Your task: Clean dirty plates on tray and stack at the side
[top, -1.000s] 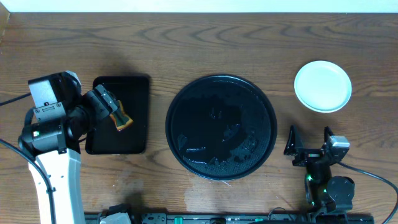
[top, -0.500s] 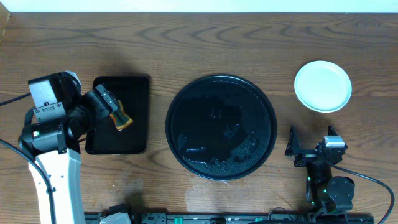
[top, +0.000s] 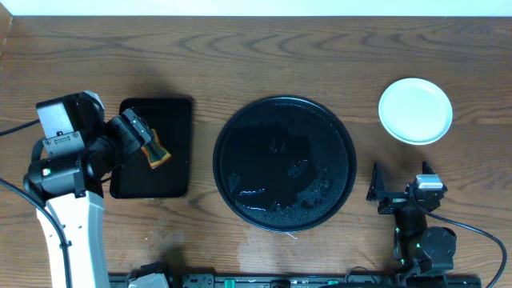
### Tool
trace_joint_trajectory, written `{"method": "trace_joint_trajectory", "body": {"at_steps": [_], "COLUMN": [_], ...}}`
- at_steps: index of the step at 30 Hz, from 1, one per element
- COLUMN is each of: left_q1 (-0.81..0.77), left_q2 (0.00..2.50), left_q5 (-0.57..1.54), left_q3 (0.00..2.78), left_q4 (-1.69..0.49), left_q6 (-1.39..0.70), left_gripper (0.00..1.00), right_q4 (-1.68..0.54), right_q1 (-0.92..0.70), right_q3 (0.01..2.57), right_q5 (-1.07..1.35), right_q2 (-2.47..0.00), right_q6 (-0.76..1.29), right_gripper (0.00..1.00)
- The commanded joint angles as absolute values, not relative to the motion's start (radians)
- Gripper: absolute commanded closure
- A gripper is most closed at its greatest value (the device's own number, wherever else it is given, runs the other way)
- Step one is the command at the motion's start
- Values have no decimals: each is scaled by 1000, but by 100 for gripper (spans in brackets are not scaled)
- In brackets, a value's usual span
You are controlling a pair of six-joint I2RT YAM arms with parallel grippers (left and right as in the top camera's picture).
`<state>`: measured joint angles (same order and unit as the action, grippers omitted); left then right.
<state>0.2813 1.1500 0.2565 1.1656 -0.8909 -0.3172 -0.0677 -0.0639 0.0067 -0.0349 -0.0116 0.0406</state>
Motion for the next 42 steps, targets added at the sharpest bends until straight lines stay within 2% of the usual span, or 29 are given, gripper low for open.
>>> {"method": "trace_joint_trajectory", "body": {"at_steps": [1,13,16,19,22,26,33,42], "left_q1": [284,284,237,182,136,92,39,33], "left_q2": [1151,1155,1139,1100,1030,882,713,524], "left_q5": [254,245,243,243,243,243,251,250], "left_q3": [1177,1176,1126,1043,930,694,405,186], "left_q4": [-893,-920,-999,-981,-883,-609,-253,6], "left_q6": [-319,-310,-212,-92,-38,-38,-38,-37], "left_gripper": [12,12,12,12,12,11,11,12], "right_q4": [-71,-71,-71,-71,-71,-71,-71,-71], "right_q1": [-59,-59,-59,-59,-59,-59,-59,-59], "right_q3": [6,6,6,6,6,6,6,6], "right_q5": [-48,-48,-48,-48,-48,-48,-48,-48], "right_q2": [-5,-5,-5,-5,-5,-5,-5,-5], "right_q6": [28,28,28,28,28,28,28,28], "right_gripper": [1,1,1,1,1,1,1,1]}}
